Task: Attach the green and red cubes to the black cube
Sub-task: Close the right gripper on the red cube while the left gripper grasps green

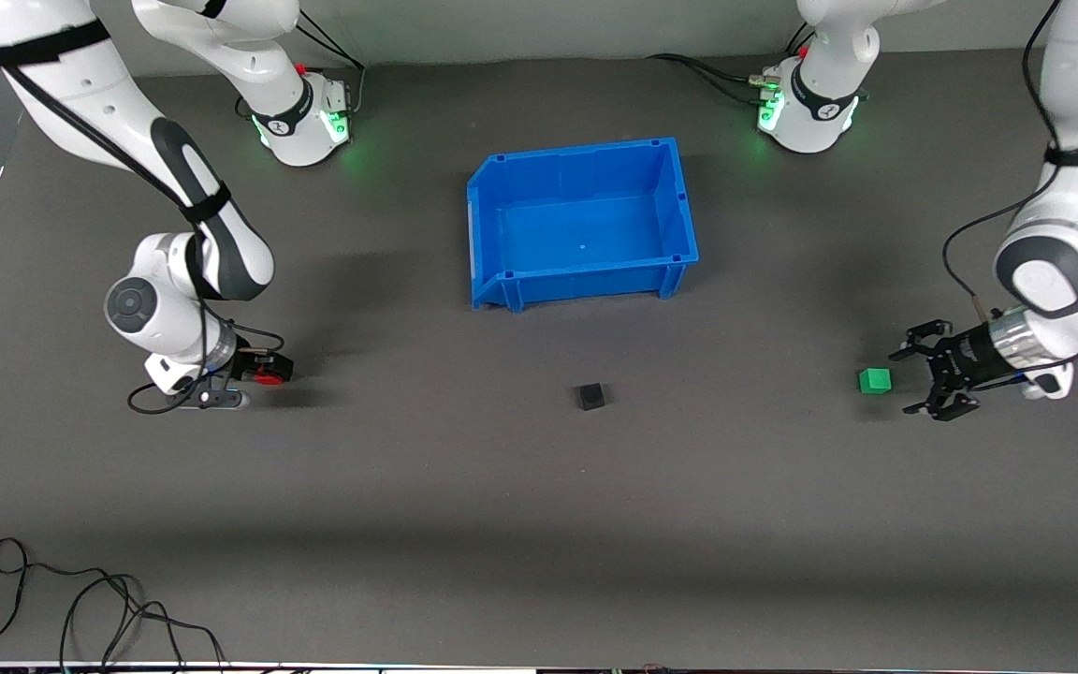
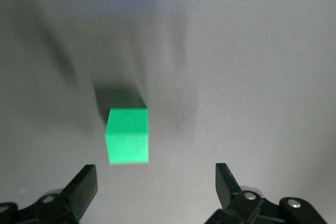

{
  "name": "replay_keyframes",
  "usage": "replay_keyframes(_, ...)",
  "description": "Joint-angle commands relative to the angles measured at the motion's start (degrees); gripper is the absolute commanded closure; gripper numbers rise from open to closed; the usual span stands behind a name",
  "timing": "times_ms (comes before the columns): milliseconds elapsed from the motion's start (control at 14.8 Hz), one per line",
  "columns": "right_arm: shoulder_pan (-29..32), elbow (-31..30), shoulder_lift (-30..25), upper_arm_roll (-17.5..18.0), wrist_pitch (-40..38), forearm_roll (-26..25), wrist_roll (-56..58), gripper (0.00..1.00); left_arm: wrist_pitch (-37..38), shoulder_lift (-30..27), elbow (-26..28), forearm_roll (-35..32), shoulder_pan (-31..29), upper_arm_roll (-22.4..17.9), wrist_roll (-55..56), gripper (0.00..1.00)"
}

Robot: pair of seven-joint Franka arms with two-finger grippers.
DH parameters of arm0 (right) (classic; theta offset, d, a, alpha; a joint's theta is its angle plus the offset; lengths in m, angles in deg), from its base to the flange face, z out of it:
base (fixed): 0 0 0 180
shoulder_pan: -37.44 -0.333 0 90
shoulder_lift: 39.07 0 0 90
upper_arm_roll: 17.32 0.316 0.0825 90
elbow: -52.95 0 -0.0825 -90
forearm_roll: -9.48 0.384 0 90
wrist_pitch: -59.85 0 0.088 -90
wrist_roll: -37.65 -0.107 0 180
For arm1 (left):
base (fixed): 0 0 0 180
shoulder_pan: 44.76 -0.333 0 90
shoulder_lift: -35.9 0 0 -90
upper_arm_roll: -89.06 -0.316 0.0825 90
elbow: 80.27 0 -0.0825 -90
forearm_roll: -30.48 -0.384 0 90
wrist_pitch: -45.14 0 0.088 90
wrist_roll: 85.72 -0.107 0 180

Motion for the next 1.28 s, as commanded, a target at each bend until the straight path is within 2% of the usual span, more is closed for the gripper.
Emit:
replay_keyframes(0,-0.1,-0.7,-0.1,0.0,1.8,-0.1,-1.1,0.07,-2.3,0.8,1.9,4.9,0.6,-0.4,-7.0,0.0)
replay_keyframes(472,-0.1,-1.1,-0.8,0.1,1.4,-0.1,-1.1,0.58,-3.8,3.2,2.3,6.4,0.3,-0.4,-9.6,0.0)
replay_keyframes(607,-0.2,-1.1,-0.8,0.0,1.6,-0.1,-1.1,0.82,-3.8,3.2,2.3,6.4,0.2,-0.4,-9.7,0.02)
replay_keyframes(674,-0.1,-1.0,-0.9,0.1,1.5,-0.1,-1.1,0.99,-3.8,3.2,2.3,6.4,0.2,-0.4,-9.7,0.1)
replay_keyframes(742,-0.2,-1.0,-1.2,0.1,1.4,-0.1,-1.3,1.0,-3.8,3.2,2.3,6.4,0.2,-0.4,-9.7,0.29)
replay_keyframes(809,-0.2,-0.9,-1.6,0.1,1.2,-0.1,-2.3,1.0,-3.8,3.2,2.3,6.4,0.2,-0.4,-9.7,0.52)
replay_keyframes(876,-0.3,-0.8,-2.2,0.1,1.1,0.1,-4.9,1.0,-3.8,3.1,2.2,6.4,0.2,-0.4,-9.7,0.69)
replay_keyframes(944,-0.7,-0.7,-2.7,0.1,0.9,0.2,-6.8,1.0,-3.8,3.1,2.2,6.4,0.2,-0.4,-9.7,0.73)
replay_keyframes(1079,-0.9,-0.2,-3.8,0.8,-1.3,0.4,-11.9,1.0,-3.8,3.0,2.2,6.4,0.1,-0.4,-9.7,0.74)
replay_keyframes(1213,-3.0,1.6,-4.2,1.9,-3.2,0.4,-21.3,1.0,-3.7,2.8,2.2,6.4,0.1,-0.4,-9.6,0.83)
